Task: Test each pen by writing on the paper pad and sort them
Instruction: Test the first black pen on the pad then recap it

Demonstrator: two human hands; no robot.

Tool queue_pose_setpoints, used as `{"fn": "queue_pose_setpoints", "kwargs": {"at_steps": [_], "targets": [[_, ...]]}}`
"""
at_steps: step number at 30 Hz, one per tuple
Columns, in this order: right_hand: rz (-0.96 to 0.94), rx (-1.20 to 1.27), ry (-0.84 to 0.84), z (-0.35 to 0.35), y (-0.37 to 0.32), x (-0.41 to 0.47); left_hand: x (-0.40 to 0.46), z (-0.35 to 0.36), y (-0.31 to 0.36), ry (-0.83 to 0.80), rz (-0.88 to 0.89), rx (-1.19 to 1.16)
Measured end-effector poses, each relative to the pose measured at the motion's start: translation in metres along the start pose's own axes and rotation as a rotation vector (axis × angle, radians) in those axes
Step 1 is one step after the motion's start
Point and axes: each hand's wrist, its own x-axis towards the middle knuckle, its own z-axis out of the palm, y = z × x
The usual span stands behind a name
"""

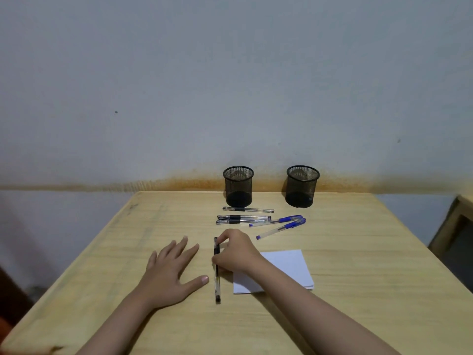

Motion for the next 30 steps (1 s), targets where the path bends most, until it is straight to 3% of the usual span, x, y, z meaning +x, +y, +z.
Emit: {"fn": "queue_pose_setpoints", "kwargs": {"at_steps": [7,13,16,23,30], "targets": [[-0.022,-0.125,0.003,0.005,-0.002,0.007,0.000,0.002,-0.002,0.023,0.014,-0.018],[-0.057,0.038,0.257,-0.016,0.002,0.026,-0.001,0.004,-0.002,0.038,0.015,-0.027],[-0.082,-0.081,0.339,-0.035,0.011,0.042,-0.001,0.004,-0.002,0.036,0.017,-0.036],[-0.118,-0.475,0.306,-0.039,0.032,0.071,0.000,0.004,-0.003,0.042,0.017,-0.056],[-0.201,-0.597,0.295,-0.037,0.033,0.079,0.000,0.002,-0.002,0.053,0.015,-0.084]]}}
